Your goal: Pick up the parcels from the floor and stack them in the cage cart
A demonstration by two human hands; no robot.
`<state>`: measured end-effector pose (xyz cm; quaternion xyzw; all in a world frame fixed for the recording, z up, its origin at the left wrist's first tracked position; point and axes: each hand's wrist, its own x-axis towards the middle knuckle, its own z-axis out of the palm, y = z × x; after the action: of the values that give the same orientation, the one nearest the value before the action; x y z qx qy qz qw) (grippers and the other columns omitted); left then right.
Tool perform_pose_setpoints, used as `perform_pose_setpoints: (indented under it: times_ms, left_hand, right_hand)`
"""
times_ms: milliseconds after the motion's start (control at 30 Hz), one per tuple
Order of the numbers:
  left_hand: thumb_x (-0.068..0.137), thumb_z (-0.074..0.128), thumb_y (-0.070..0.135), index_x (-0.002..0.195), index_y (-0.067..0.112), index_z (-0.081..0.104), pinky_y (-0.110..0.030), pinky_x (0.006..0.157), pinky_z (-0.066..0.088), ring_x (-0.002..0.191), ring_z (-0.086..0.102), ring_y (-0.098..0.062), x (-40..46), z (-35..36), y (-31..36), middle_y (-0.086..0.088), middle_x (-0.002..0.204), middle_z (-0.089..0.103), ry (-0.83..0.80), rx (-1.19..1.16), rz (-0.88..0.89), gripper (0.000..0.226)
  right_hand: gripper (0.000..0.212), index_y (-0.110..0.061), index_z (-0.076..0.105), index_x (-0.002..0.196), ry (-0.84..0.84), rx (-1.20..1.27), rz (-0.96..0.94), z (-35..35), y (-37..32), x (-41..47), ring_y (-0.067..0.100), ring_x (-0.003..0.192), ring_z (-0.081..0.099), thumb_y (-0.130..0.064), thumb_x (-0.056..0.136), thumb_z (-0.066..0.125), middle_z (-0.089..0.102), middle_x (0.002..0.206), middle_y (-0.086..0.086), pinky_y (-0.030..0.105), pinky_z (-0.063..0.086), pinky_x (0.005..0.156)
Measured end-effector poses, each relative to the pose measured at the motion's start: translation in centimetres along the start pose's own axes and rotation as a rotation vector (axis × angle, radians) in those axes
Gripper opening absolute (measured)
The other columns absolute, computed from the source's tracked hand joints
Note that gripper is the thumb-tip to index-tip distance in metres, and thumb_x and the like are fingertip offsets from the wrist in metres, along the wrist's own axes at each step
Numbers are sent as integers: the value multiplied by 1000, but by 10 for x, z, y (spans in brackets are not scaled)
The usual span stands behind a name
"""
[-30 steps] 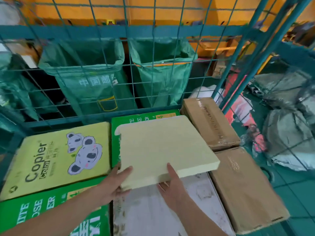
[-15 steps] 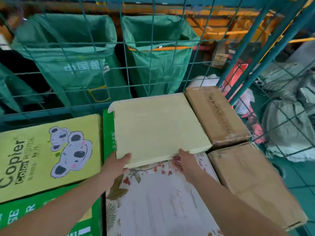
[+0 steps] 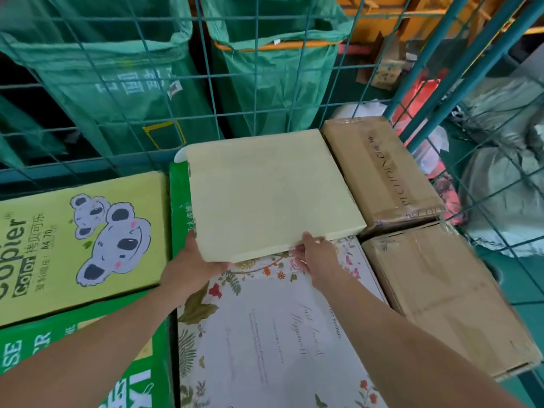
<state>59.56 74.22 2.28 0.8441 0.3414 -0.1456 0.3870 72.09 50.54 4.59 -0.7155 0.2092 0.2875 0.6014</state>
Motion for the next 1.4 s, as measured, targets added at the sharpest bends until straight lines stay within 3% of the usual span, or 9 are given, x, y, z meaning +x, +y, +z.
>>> perform_pose_setpoints:
  times_ms: [200,300,367,500,667,767,967,1267,1400]
  left_hand:
    - [77,88,43,155,22,21,-32,85,48,106,55,-18,-7,6,3,4,129,56,3,-140,-49,104]
    - [85,82,34,153,19,27,-33,84,51,101,56,-19,-15,10,4,-4,136,60,61,-183,-81,88]
    - [91,77,31,159,17,20,-29,71,45,99,53,-19,-25,14,6,-5,136,58,67,-235,-116,90]
    - [93,75,21,155,14,27,-22,66,41,79,50,-5,-50,19,8,-2,121,54,98,-342,-170,79]
    - [94,75,24,164,16,10,-26,87,41,107,59,-19,-96,11,18,-3,151,41,104,-473,-184,95]
    - [95,74,24,164,16,14,-24,73,47,92,60,-17,-138,-4,24,-11,160,35,103,-508,-223,92]
    - [77,84,43,151,27,40,-49,106,50,116,63,-26,-256,-29,27,-7,140,59,85,-636,-186,88]
    - [99,69,29,128,18,59,-39,92,52,99,64,-22,-469,-23,41,-10,123,66,203,-945,-244,33]
    - [100,65,39,132,23,56,-35,91,54,113,64,-20,-558,-7,31,2,128,63,325,-1045,-250,37]
  right_hand:
    - [19,-5,51,100,-29,82,147,-6,-13,-13,21,55,43,-22,108,51,48,69,8,23,40,41]
    - [34,-1,53,133,-81,163,192,-5,-13,-23,26,75,62,-21,107,56,62,89,12,40,61,92]
    - [40,2,51,139,-116,144,204,-6,-11,-32,46,113,66,-21,106,57,67,103,21,56,39,115]
    - [39,-8,55,135,-140,131,224,-6,-5,-57,28,111,69,-29,103,63,64,121,11,39,59,98]
    - [23,-15,57,122,-238,68,233,-5,-1,-104,26,115,69,-30,105,60,64,122,9,43,54,106]
    - [43,-12,51,140,-296,0,200,-6,2,-142,19,96,69,-32,104,61,63,115,5,45,51,108]
    - [67,-22,33,158,-458,-106,109,-30,4,-241,18,101,71,-35,101,65,64,122,5,26,61,76]
    - [40,-17,48,141,-754,-370,20,-86,6,-420,29,103,68,-32,106,59,65,104,5,46,52,105]
    - [25,-18,57,124,-918,-505,-48,-95,28,-478,22,98,64,-35,106,58,66,111,4,43,52,103]
